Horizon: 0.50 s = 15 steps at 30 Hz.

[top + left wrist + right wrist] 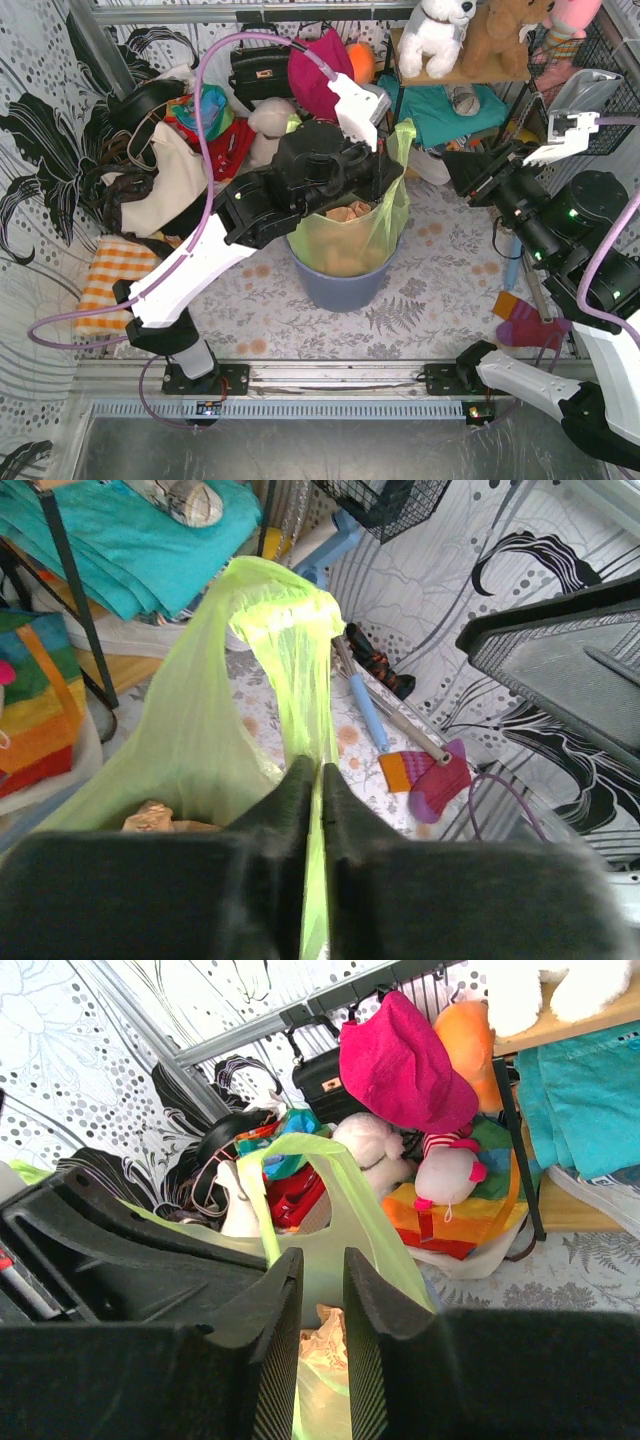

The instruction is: Tie the trash bag

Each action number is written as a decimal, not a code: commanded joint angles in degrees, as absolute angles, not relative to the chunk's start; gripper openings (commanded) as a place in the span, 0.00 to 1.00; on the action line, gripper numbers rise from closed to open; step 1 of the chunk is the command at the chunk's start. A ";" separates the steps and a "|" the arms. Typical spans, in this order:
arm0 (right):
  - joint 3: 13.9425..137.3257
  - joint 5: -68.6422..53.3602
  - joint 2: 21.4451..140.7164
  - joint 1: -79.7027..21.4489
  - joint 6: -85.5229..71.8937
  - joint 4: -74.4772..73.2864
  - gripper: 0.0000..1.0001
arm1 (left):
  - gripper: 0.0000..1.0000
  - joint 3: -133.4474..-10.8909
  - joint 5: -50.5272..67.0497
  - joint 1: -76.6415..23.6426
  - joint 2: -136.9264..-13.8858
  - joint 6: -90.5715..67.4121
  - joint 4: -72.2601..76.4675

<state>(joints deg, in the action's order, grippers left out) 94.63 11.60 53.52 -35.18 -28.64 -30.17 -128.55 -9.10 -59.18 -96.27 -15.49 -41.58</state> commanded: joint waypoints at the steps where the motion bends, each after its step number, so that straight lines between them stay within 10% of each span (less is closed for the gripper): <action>1: 93.55 11.16 52.46 -35.12 -29.27 -27.26 0.23 | 0.23 -128.69 -12.52 -59.42 -92.67 -16.78 -38.50; 5: 93.33 11.08 52.43 -35.10 -29.29 -26.88 0.23 | 0.43 -128.41 -11.53 -59.41 -92.72 -17.55 -33.91; 15: 92.50 1.00 55.85 -35.07 -32.59 -19.62 0.42 | 0.49 -113.53 -16.17 -59.43 -84.07 -18.26 -18.70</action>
